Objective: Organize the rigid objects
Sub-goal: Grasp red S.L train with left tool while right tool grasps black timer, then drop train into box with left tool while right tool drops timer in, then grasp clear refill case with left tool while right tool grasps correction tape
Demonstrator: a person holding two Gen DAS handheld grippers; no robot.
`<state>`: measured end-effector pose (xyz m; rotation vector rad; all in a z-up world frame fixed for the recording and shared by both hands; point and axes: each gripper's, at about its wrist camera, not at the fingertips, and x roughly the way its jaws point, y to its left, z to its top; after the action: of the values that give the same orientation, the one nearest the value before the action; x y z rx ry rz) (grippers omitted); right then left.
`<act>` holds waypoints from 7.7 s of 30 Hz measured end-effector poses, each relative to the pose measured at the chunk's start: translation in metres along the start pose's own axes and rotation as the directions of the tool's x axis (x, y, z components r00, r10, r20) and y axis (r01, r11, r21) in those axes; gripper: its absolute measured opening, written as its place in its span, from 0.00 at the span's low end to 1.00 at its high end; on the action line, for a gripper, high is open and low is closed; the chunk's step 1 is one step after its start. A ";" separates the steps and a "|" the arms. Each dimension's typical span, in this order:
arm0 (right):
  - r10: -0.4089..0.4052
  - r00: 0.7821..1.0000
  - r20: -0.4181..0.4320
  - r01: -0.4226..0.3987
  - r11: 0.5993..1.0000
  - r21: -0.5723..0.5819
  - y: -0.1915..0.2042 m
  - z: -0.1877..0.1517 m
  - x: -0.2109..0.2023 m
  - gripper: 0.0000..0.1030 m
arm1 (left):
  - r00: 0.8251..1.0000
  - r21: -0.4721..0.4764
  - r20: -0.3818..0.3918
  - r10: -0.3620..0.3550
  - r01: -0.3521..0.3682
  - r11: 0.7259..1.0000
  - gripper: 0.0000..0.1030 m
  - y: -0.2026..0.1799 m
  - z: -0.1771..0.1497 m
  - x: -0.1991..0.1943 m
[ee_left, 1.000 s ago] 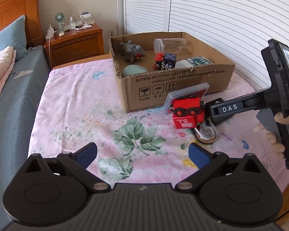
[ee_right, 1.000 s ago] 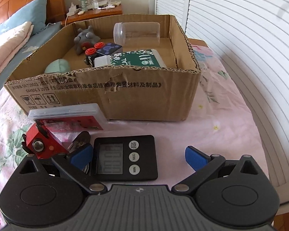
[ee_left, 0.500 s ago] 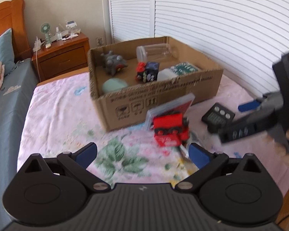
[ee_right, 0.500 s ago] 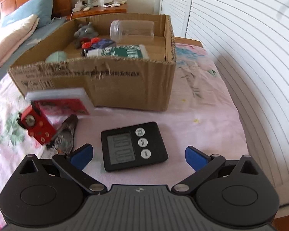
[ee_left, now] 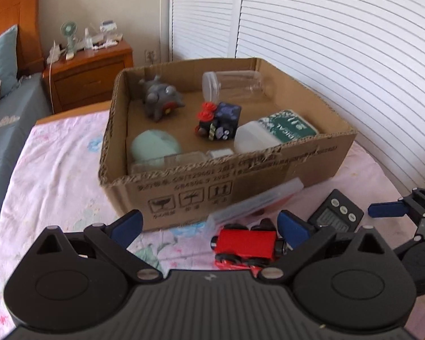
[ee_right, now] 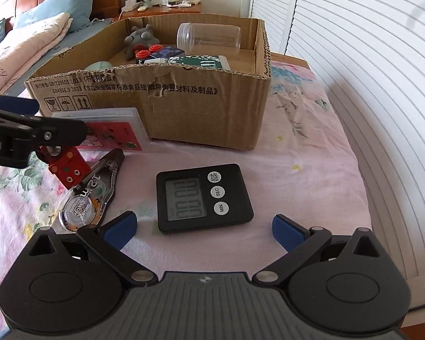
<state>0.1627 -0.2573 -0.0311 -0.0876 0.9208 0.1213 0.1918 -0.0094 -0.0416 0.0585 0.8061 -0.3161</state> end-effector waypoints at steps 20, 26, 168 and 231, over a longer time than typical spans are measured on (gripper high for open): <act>0.001 1.000 0.007 -0.001 1.000 -0.001 -0.001 0.000 0.000 1.00 | 0.998 0.062 -0.055 -0.043 0.047 0.997 0.98 0.041 -0.044 -0.030; -0.005 1.000 0.006 0.005 1.000 0.005 0.000 0.000 0.001 1.00 | 0.997 0.123 -0.070 -0.016 0.024 0.992 0.96 0.036 -0.047 -0.015; 0.006 0.993 0.114 0.001 0.998 -0.061 -0.007 0.166 -0.028 1.00 | 0.995 -0.060 0.047 0.089 -0.086 0.994 0.96 0.045 -0.010 -0.089; -0.099 0.995 -0.029 0.100 0.995 0.026 0.025 0.006 -0.005 1.00 | 0.998 -0.062 -0.061 0.015 -0.019 0.998 0.97 0.041 -0.032 -0.062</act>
<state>0.1608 -0.2324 -0.0245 -0.1094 0.9443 0.0152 0.1414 0.0512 -0.0225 0.0166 0.8742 -0.2737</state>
